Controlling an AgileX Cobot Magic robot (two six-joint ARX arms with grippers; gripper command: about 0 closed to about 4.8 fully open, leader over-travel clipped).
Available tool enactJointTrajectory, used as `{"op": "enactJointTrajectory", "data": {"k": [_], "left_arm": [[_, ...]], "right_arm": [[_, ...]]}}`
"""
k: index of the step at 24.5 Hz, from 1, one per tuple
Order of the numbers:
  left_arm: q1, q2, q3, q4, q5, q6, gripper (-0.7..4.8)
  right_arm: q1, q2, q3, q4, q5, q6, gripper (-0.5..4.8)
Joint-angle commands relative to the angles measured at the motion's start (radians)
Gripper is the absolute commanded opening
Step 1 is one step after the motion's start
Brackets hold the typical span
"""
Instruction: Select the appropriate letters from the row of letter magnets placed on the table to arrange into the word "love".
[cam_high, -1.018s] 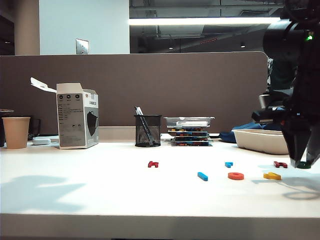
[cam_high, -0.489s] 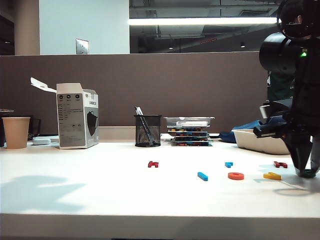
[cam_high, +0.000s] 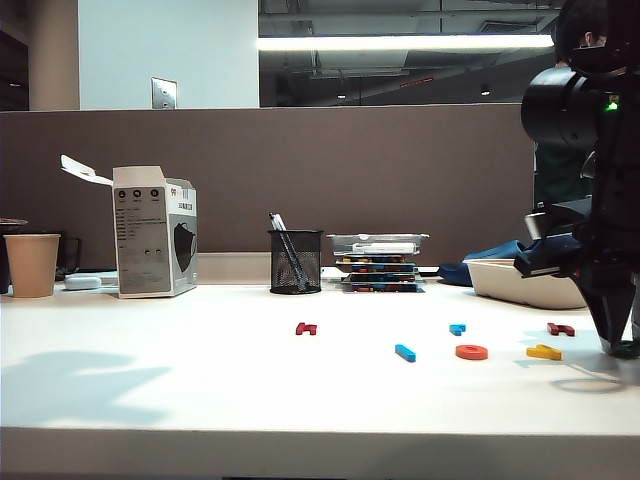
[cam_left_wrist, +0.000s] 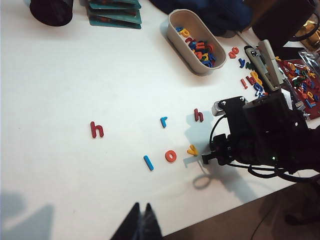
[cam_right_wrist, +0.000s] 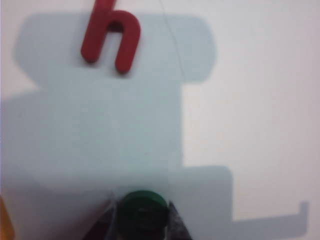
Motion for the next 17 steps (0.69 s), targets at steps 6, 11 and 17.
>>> {"op": "enactJointTrajectory", "data": {"k": [6,11,17], "left_arm": [[-0.001,-0.003,0.003,0.009,-0.003,0.004,-0.05],[-0.001,-0.003,0.003,0.009,-0.003,0.004,-0.05],[-0.001,-0.003,0.003,0.009,-0.003,0.004,-0.05]], "right_arm": [[0.001,0.003,-0.004,-0.024,-0.027,-0.002,1.04],[0.001,0.002,-0.004,-0.028,-0.027,-0.002,1.08],[0.001,0.002,-0.004,-0.029,-0.027,-0.002,1.82]]}}
